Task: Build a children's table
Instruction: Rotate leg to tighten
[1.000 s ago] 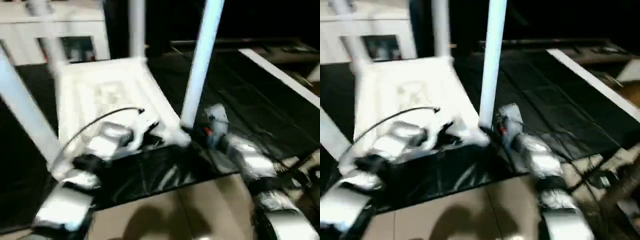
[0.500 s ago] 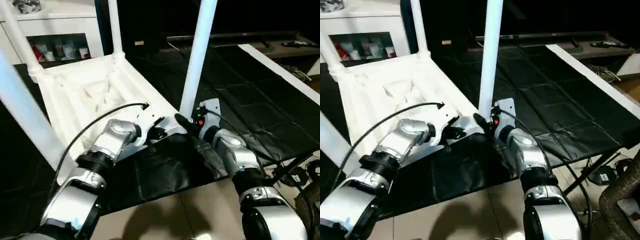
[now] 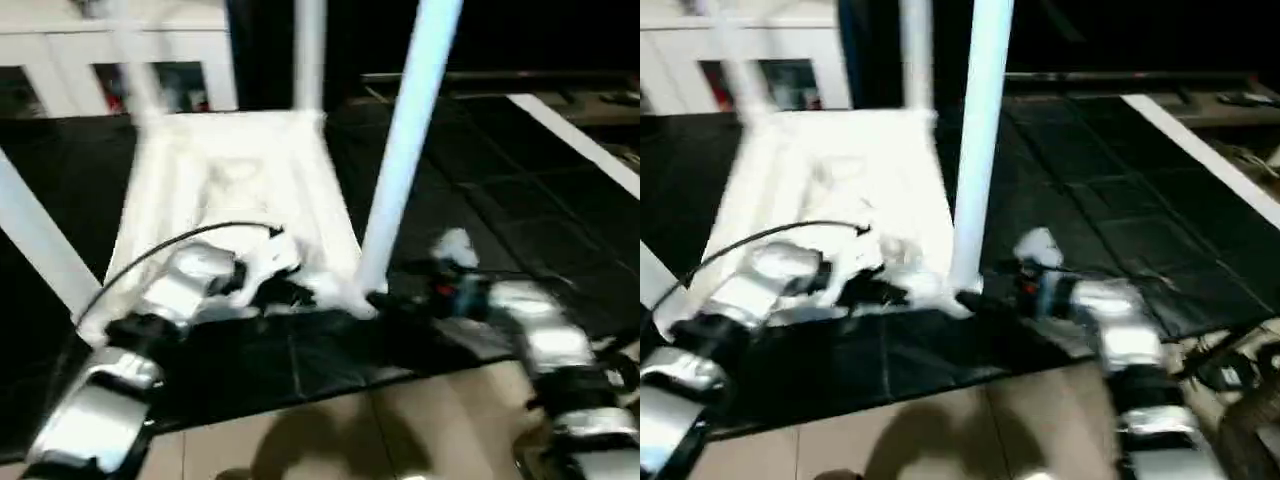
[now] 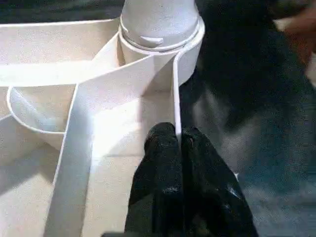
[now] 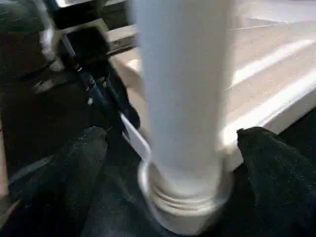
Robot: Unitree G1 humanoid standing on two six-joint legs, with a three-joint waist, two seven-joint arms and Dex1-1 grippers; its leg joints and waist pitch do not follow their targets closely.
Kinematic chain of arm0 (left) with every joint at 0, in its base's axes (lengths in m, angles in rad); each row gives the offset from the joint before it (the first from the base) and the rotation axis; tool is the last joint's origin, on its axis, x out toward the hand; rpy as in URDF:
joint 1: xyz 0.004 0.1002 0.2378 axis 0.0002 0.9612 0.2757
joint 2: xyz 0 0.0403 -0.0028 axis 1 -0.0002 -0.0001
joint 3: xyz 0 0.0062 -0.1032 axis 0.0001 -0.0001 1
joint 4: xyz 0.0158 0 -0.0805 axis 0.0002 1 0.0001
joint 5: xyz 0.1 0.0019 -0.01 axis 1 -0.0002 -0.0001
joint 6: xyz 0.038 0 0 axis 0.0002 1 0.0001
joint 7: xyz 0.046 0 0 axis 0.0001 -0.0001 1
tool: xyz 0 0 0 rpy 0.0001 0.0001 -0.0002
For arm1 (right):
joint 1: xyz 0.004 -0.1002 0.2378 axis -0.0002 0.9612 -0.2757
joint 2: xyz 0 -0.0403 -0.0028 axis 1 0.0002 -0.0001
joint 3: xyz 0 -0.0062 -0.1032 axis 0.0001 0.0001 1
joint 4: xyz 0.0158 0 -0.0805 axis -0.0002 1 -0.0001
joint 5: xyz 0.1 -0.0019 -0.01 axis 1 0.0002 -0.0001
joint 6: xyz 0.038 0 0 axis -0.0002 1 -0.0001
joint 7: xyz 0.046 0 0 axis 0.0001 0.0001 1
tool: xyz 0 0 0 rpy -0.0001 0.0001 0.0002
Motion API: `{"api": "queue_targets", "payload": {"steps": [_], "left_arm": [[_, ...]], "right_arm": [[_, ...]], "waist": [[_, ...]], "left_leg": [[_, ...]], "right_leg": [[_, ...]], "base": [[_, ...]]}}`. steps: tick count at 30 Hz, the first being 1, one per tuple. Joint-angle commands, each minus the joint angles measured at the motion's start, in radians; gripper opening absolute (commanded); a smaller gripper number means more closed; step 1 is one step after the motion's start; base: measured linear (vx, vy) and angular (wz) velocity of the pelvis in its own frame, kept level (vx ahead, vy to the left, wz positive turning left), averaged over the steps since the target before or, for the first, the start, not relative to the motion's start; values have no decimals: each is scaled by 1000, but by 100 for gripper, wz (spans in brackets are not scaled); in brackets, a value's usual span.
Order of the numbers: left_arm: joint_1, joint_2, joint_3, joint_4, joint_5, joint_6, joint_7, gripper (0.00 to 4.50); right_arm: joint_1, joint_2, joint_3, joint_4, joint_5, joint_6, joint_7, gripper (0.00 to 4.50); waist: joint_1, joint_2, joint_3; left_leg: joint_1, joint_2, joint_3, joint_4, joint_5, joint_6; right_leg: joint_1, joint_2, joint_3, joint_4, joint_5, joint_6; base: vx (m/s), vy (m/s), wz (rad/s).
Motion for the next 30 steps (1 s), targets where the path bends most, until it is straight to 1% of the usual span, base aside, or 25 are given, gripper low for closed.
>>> {"api": "queue_targets", "payload": {"steps": [1,3,6,7,8,9,10,11,13,14,15,17,19,20,22,23,24,25,27,29,30], "left_arm": [[1,-9,-44,-29,2,-36,-74,0],[-1,8,-60,-21,-2,-71,-143,0],[-2,13,-68,-19,-2,-84,-164,0],[-1,17,-75,-20,-1,-89,-178,0],[-2,20,-80,-19,0,-97,-191,0],[-2,23,-86,-17,3,-108,-202,0],[-2,25,-90,-16,5,-115,-209,0],[-2,25,-90,-16,5,-115,-210,0],[-4,25,-96,-9,11,-129,-219,0],[-5,24,-96,-7,12,-130,-219,0],[-7,23,-97,-2,15,-138,-219,0],[-8,22,-97,1,16,-139,-218,0],[-11,20,-95,7,18,-143,-212,0],[-12,20,-94,11,19,-146,-209,0],[-16,19,-93,21,20,-151,-205,0],[-16,19,-93,21,20,-151,-205,0],[-18,19,-92,24,21,-153,-202,0],[-20,19,-91,29,22,-155,-198,0],[-23,19,-89,37,28,-158,-186,0],[-27,18,-88,45,31,-163,-177,0],[-30,16,-87,51,32,-165,-174,0]], "right_arm": [[2,-19,26,-19,5,21,61,447],[-17,-46,56,-11,-13,23,154,447],[-28,-50,66,-3,-15,19,176,447],[-36,-51,75,0,-14,22,192,430],[-41,-52,85,0,-11,23,207,430],[-47,-50,96,2,-12,23,220,430],[-53,-45,103,5,-13,21,230,417],[-53,-45,104,5,-13,21,231,402],[-72,-32,119,23,-16,23,255,393],[-74,-31,121,25,-16,23,259,376],[-84,-25,130,35,-18,21,276,362],[-87,-22,133,38,-20,21,280,353],[-93,-18,135,45,-25,21,284,331],[-96,-17,137,49,-25,21,286,331],[-103,-17,145,57,-23,20,291,304],[-103,-17,145,57,-23,20,291,304],[-106,-17,146,62,-24,19,294,292],[-109,-16,147,69,-25,16,295,279],[-112,-15,148,79,-27,11,294,260],[-114,-14,147,84,-27,9,290,246],[-114,-14,148,85,-27,9,290,246]], "waist": [[-4,9,-68],[2,9,-69],[4,9,-69],[4,9,-68],[4,9,-68],[2,-7,-68],[5,2,-68],[4,2,-68],[6,2,-69],[5,2,-70],[6,-2,-69],[5,-1,-69],[6,-3,-70],[7,-3,-70],[6,-2,-70],[6,-2,-70],[6,-2,-69],[7,0,-70],[7,0,-70],[8,1,-71],[8,1,-71]], "left_leg": [[9,25,7,-54,-253,56],[10,25,7,-53,-263,54],[9,26,6,-54,-263,47],[9,26,5,-54,-266,45],[9,26,5,-54,-273,42],[9,26,7,-54,-270,44],[10,27,5,-54,-270,44],[9,27,5,-54,-267,42],[9,27,5,-53,-258,42],[8,27,5,-53,-256,43],[8,28,5,-52,-250,45],[6,27,5,-53,-248,45],[7,27,6,-52,-248,44],[7,27,5,-53,-245,43],[7,26,5,-53,-248,41],[6,26,5,-53,-248,40],[7,26,5,-52,-249,41],[8,27,5,-52,-249,40],[9,27,6,-52,-250,40],[8,26,5,-52,-248,38],[8,26,5,-51,-246,39]], "right_leg": [[54,-58,39,-64,-218,-228],[54,-60,39,-67,-247,-222],[53,-60,39,-64,-239,-225],[53,-60,39,-64,-245,-224],[52,-61,38,-65,-258,-221],[52,-60,38,-66,-264,-218],[51,-62,38,-64,-278,-217],[51,-62,39,-64,-274,-215],[50,-62,39,-63,-261,-217],[52,-63,39,-61,-253,-222],[51,-62,38,-59,-249,-223],[51,-62,38,-59,-248,-222],[52,-63,38,-60,-253,-218],[52,-63,39,-60,-254,-216],[52,-63,38,-60,-264,-214],[52,-64,38,-60,-267,-211],[52,-63,39,-61,-270,-210],[51,-64,39,-60,-270,-210],[49,-63,38,-61,-265,-215],[52,-62,39,-59,-250,-219],[52,-62,39,-59,-246,-219]], "base": [[0,0,0],[0,0,0],[0,0,0],[0,0,0],[0,0,0],[0,0,0],[0,0,0],[0,0,0],[0,0,0],[0,0,0],[0,0,0],[0,0,0],[0,0,0],[0,0,0],[0,0,0],[0,0,0],[0,0,0],[0,0,0],[0,0,0],[0,0,0],[0,0,0]]}}
